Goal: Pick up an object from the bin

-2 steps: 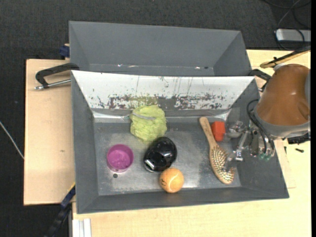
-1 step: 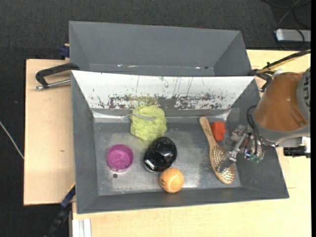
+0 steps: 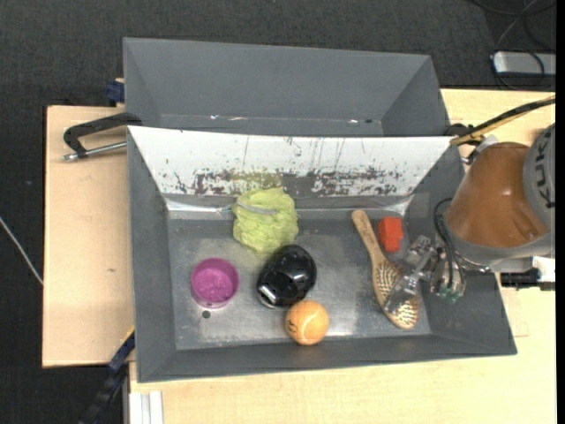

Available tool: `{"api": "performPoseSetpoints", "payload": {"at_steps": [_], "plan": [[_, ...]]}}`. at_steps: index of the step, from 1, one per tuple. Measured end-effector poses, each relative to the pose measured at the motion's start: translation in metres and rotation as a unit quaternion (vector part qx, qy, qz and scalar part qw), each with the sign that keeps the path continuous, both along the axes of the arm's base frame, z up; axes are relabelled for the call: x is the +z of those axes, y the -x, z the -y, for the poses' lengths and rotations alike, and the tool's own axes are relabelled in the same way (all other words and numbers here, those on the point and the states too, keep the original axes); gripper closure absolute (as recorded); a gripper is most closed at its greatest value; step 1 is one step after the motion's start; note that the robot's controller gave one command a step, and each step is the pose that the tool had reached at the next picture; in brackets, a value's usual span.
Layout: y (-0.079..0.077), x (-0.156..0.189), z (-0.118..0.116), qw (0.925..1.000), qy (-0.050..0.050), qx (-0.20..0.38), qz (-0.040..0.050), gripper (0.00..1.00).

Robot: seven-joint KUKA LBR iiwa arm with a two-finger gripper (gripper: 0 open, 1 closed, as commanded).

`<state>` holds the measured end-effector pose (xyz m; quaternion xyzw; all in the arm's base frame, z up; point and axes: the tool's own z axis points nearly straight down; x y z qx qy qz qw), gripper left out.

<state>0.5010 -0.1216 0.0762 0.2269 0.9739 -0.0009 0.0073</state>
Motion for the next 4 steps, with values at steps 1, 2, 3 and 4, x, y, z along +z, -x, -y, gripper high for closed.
{"api": "performPoseSetpoints", "payload": {"at_steps": [1, 2, 3, 4], "plan": [[0.0, 0.0, 0.0, 1.0, 0.0, 0.0, 0.0, 1.0], [0.0, 0.0, 0.0, 1.0, 0.0, 0.0, 0.0, 1.0], [0.0, 0.003, 0.0, 1.0, -0.001, 0.0, -0.0016, 1.0], [0.001, 0.014, -0.001, 1.0, -0.002, 0.0, -0.0045, 1.0]]}}
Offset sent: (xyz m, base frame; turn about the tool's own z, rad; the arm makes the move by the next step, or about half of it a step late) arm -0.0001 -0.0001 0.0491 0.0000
